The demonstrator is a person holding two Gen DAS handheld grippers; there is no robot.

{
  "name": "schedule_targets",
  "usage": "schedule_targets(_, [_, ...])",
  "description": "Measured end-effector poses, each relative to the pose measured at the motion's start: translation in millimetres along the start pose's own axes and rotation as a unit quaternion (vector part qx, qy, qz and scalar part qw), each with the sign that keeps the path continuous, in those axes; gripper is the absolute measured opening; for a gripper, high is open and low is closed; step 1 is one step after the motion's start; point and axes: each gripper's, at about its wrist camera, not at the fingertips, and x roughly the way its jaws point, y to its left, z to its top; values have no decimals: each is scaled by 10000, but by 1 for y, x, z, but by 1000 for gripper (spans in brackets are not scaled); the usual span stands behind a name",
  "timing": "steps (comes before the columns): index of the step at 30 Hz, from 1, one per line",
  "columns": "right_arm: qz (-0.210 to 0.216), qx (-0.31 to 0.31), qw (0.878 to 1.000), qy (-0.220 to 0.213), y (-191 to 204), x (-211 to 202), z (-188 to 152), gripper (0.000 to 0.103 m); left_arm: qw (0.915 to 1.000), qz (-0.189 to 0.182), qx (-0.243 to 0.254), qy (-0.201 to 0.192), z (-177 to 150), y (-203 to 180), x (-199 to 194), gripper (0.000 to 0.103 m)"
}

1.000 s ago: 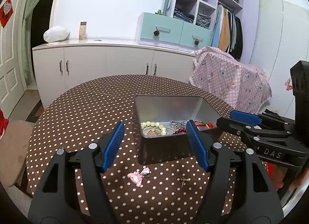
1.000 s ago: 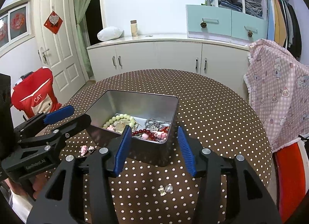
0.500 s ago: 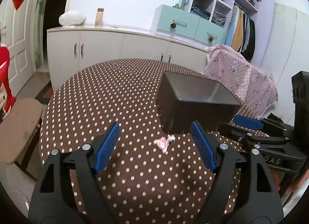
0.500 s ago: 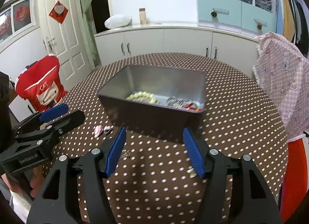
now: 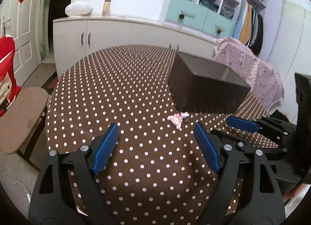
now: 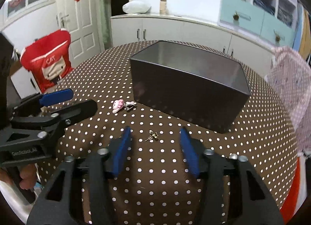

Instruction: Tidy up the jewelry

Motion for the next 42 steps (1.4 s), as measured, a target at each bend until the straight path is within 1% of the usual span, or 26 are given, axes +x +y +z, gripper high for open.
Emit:
schedule_targets(1, [-1, -39, 10000, 57, 1, 2, 0, 20, 10000, 23, 19, 49, 0, 0, 1, 79])
schedule_targets(3, [61, -54, 9999, 70, 0, 4, 0, 16, 9998, 99, 114, 155, -1, -3, 4, 79])
schedule_targets(4, [105, -35, 9999, 64, -1, 4, 0, 12, 9995, 155, 173, 216, -1, -5, 5, 79])
schedule_targets(6, [99, 7, 9999, 53, -3, 4, 0, 8, 9991, 180, 253, 301, -1, -8, 8, 79])
schedule_targets(12, [63, 206, 9998, -53, -10, 0, -1, 7, 9971, 127, 460, 587, 12, -16, 22, 79])
schedule_targets(15, [113, 322, 9993, -126, -13, -3, -2, 7, 9958, -56, 413, 814, 18, -15, 31, 79])
schedule_targets(16, [102, 330, 9993, -127, -13, -3, -3, 1, 9955, -68, 430, 845, 20, -15, 34, 79])
schedule_targets(18, [143, 390, 9990, -139, -17, -4, -3, 1, 9944, -64, 541, 907, 22, -18, 39, 79])
schedule_targets(19, [146, 409, 9989, -147, -18, -4, -3, 1, 9937, -82, 602, 941, 22, -19, 41, 74])
schedule_targets(20, [114, 442, 9988, -149, -21, -4, -4, 1, 9932, -60, 652, 967, 22, -21, 42, 65])
schedule_targets(21, [115, 472, 9987, -155, -23, -5, -4, 1, 9925, 57, 729, 977, 22, -22, 44, 60])
schedule_targets(22, [162, 526, 9983, -166, -27, -6, -5, 1, 9920, 170, 794, 962, 23, -24, 46, 49])
schedule_targets(23, [185, 569, 9981, -168, -29, -6, -5, 1, 9909, 324, 912, 938, 22, -26, 47, 41])
schedule_targets(25, [193, 641, 9976, -158, -33, -6, -6, 1, 9907, 307, 954, 918, 23, -26, 48, 34])
schedule_targets(26, [198, 674, 9974, -165, -34, -7, -6, 1, 9906, 317, 974, 903, 23, -27, 48, 27])
schedule_targets(27, [219, 691, 9972, -174, -35, -7, -6, 1, 9907, 319, 985, 880, 23, -27, 47, 24])
schedule_targets(33, [269, 813, 9961, -202, -39, -9, -6, 1, 9939, 65, 775, 779, 24, -16, 40, 24])
schedule_targets(37, [193, 840, 9960, -215, -43, -11, -7, 1, 9947, 30, 752, 706, 22, -17, 36, 24])
schedule_targets(39, [151, 870, 9959, -211, -44, -11, -7, 1, 9946, 56, 759, 711, 21, -19, 35, 24])
schedule_targets(42, [105, 919, 9954, -232, -48, -14, -8, 1, 9945, 1, 768, 708, 20, -20, 33, 24])
